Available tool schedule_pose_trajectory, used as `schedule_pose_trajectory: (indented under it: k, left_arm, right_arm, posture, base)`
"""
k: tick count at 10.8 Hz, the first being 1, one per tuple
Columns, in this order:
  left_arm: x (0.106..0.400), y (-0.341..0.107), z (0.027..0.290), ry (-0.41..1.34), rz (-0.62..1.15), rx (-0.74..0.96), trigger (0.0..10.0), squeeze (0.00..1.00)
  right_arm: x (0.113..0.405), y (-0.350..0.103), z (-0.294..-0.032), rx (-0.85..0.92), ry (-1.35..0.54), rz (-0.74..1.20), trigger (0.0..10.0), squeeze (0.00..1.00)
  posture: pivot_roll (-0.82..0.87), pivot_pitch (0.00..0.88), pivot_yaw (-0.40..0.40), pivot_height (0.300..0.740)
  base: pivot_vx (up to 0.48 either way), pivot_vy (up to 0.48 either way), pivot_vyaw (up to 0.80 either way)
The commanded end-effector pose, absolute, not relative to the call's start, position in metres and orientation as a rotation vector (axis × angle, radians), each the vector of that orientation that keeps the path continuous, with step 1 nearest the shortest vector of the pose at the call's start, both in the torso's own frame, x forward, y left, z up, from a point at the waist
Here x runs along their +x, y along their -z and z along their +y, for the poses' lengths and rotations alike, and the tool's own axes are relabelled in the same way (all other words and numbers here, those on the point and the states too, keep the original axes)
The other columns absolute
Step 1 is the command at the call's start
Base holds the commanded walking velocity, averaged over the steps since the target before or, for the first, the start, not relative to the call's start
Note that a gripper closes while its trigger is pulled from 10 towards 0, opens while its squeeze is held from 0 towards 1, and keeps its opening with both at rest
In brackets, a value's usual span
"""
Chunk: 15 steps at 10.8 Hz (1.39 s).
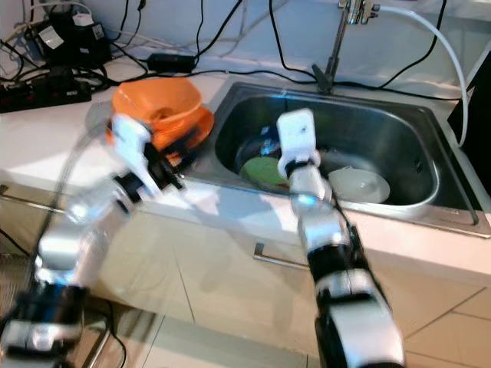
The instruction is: Kitchen organization
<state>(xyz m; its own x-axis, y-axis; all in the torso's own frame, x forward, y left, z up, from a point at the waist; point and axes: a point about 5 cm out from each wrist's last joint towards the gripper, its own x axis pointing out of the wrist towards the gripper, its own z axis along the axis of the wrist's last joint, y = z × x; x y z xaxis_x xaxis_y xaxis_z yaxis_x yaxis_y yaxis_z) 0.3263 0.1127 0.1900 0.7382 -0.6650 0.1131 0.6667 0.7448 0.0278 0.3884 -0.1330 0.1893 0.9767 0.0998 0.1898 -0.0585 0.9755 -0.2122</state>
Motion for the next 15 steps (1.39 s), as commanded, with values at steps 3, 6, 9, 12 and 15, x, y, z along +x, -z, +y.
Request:
schedule_pose_trajectory:
  k: [3, 6, 9, 12, 15]
  left_arm:
    - [0.315, -0.160, 0.089, 0.787, -0.008, 0.023, 10.0, 0.00]
    - [0.300, -0.139, 0.075, 0.827, 0.101, 0.039, 10.0, 0.00]
    - [0.297, -0.133, 0.068, 0.811, 0.136, 0.053, 10.0, 0.00]
    - [0.298, -0.136, 0.065, 0.811, 0.133, 0.052, 10.0, 0.00]
    - [0.300, -0.137, 0.070, 0.791, 0.129, 0.059, 10.0, 0.00]
  right_arm:
    - [0.402, -0.182, -0.143, -0.108, -0.049, -0.054, 10.0, 0.00]
    - [0.402, -0.159, -0.140, -0.104, -0.060, 0.074, 10.0, 0.00]
    - [0.400, -0.152, -0.138, -0.108, -0.059, 0.103, 10.0, 0.00]
    - [0.398, -0.145, -0.141, -0.097, -0.049, 0.119, 10.0, 0.33]
    - [0.397, -0.143, -0.137, -0.103, -0.056, 0.121, 10.0, 0.00]
  posture:
    - [0.20, 0.012, -0.021, 0.740]
    - [0.22, 0.025, -0.038, 0.740]
    - [0.22, 0.024, -0.036, 0.740]
    - [0.22, 0.007, -0.032, 0.740]
    - [0.22, 0.004, -0.028, 0.740]
  base:
    - [0.000, 0.000, 0.00]
    - [0.000, 0.000, 0.00]
    - [0.000, 0.000, 0.00]
    - [0.000, 0.000, 0.00]
    - [0.000, 0.000, 0.00]
